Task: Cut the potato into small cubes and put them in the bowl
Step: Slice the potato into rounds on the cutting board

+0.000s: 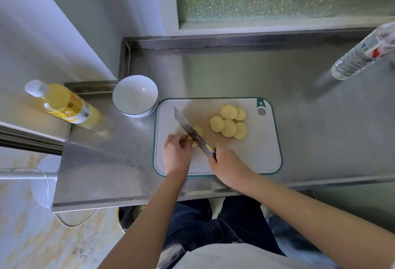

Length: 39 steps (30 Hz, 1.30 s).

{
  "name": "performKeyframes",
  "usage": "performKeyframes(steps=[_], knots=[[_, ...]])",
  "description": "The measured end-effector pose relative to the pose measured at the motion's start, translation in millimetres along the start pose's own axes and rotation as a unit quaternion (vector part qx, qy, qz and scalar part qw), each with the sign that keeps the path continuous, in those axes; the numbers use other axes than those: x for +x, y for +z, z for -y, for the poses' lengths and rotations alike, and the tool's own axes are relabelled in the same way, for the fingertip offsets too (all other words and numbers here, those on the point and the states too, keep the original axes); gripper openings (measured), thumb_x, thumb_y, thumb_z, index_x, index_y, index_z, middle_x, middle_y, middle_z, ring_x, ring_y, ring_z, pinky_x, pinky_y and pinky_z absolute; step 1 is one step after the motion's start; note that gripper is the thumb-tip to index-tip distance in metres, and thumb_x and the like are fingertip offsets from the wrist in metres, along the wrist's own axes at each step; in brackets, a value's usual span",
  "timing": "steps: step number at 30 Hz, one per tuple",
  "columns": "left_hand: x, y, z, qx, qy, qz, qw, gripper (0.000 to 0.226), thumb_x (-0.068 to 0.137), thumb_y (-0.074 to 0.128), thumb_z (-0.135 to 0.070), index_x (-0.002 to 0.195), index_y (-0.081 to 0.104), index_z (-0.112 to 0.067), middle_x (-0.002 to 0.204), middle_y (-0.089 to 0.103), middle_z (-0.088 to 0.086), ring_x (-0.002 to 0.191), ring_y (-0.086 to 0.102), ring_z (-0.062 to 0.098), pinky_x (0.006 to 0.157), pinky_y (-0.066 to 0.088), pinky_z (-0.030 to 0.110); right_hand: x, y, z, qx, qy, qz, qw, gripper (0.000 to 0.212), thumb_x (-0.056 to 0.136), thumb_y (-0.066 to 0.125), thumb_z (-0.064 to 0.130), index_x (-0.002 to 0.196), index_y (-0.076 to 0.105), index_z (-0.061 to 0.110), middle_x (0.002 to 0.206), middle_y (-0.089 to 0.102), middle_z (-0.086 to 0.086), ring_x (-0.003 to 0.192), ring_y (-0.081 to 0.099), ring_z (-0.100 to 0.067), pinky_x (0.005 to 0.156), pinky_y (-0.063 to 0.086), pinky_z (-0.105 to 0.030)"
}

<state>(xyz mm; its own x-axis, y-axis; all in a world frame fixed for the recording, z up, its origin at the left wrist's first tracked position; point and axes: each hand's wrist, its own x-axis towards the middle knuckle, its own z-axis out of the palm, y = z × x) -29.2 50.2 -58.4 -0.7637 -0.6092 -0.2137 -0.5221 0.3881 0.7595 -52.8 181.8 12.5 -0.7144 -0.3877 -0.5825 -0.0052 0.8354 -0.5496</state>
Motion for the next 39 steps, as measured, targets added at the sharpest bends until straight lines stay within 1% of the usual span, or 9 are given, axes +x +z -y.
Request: performKeyframes(steps=[4, 11, 16, 20, 25, 29, 33, 37, 39], knots=[[0, 0, 0, 0.000, -0.005, -0.004, 1.000, 0.010, 0.082, 0.066, -0.010, 0.091, 0.069, -0.007, 0.097, 0.060, 0.004, 0.078, 0.058, 0.018, 0.069, 0.048, 0.026, -2, 1, 1, -0.013, -0.007, -0.012, 1.000, 0.013, 0.097, 0.036, 0.017, 0.085, 0.036, 0.012, 0.071, 0.047, -0.005, 0.070, 0.046, -0.026, 0.061, 0.033, -0.030], [1, 1, 0, -0.012, -0.019, -0.001, 1.000, 0.011, 0.083, 0.066, -0.012, 0.093, 0.069, -0.007, 0.099, 0.059, 0.003, 0.081, 0.058, 0.018, 0.071, 0.048, 0.027, 2, 3, 4, -0.019, 0.016, -0.002, 1.000, 0.014, 0.097, 0.035, 0.018, 0.085, 0.036, 0.012, 0.064, 0.040, 0.002, 0.068, 0.044, -0.024, 0.061, 0.033, -0.030], [2, 3, 1, -0.010, -0.024, -0.001, 1.000, 0.011, 0.084, 0.065, -0.014, 0.093, 0.069, -0.009, 0.098, 0.059, 0.002, 0.081, 0.058, 0.017, 0.069, 0.049, 0.028, 8, 6, 6, -0.021, 0.032, 0.010, 0.999, 0.026, 0.098, 0.034, 0.020, 0.071, 0.033, 0.018, 0.065, 0.040, 0.002, 0.058, 0.040, -0.015, 0.050, 0.028, -0.027], [0, 3, 2, -0.009, -0.019, -0.005, 1.000, 0.010, 0.083, 0.066, -0.013, 0.092, 0.068, -0.009, 0.097, 0.060, 0.002, 0.082, 0.059, 0.018, 0.068, 0.050, 0.028, 10, 10, 3, -0.022, 0.025, 0.012, 0.999, 0.014, 0.098, 0.034, 0.019, 0.086, 0.036, 0.013, 0.066, 0.041, 0.001, 0.068, 0.045, -0.024, 0.062, 0.034, -0.032], [1, 1, 2, -0.007, -0.005, 0.005, 1.000, 0.011, 0.084, 0.065, -0.014, 0.093, 0.067, -0.008, 0.098, 0.059, 0.004, 0.081, 0.058, 0.019, 0.069, 0.049, 0.028, 13, 6, 0, 0.011, 0.025, 0.000, 1.000, 0.015, 0.097, 0.036, 0.020, 0.086, 0.038, 0.011, 0.065, 0.043, 0.001, 0.065, 0.045, -0.023, 0.054, 0.031, -0.031], [0, -2, 5, -0.013, 0.012, 0.006, 1.000, 0.013, 0.087, 0.061, -0.011, 0.098, 0.066, -0.007, 0.101, 0.058, 0.007, 0.085, 0.060, 0.022, 0.072, 0.046, 0.026, 18, 0, -1, 0.031, 0.015, -0.020, 0.999, 0.016, 0.096, 0.038, 0.022, 0.086, 0.040, 0.010, 0.073, 0.050, -0.007, 0.067, 0.046, -0.027, 0.059, 0.034, -0.031], [-8, -4, 19, 0.071, 0.074, -0.017, 0.995, 0.021, 0.085, 0.057, -0.003, 0.105, 0.062, -0.004, 0.106, 0.053, 0.013, 0.099, 0.050, 0.028, 0.083, 0.043, 0.032, 9, -5, -4, 0.049, -0.015, -0.025, 0.998, 0.017, 0.096, 0.039, 0.022, 0.083, 0.042, 0.010, 0.066, 0.047, -0.002, 0.060, 0.044, -0.022, 0.053, 0.032, -0.032], [-17, -7, 34, 0.153, 0.130, -0.077, 0.977, 0.023, 0.077, 0.054, -0.004, 0.099, 0.063, -0.002, 0.102, 0.057, 0.015, 0.097, 0.040, 0.023, 0.088, 0.035, 0.032, 3, -8, -13, 0.017, -0.023, 0.033, 0.999, 0.031, 0.096, 0.039, 0.022, 0.066, 0.031, 0.021, 0.063, 0.041, 0.002, 0.054, 0.036, -0.012, 0.050, 0.027, -0.026], [-19, -9, 35, 0.163, 0.133, -0.070, 0.975, 0.024, 0.078, 0.056, -0.003, 0.101, 0.063, -0.003, 0.104, 0.058, 0.015, 0.097, 0.041, 0.023, 0.089, 0.040, 0.036, 4, -12, -17, -0.003, -0.019, 0.055, 0.998, 0.032, 0.096, 0.039, 0.023, 0.065, 0.030, 0.022, 0.064, 0.040, 0.003, 0.055, 0.034, -0.011, 0.051, 0.027, -0.026]])
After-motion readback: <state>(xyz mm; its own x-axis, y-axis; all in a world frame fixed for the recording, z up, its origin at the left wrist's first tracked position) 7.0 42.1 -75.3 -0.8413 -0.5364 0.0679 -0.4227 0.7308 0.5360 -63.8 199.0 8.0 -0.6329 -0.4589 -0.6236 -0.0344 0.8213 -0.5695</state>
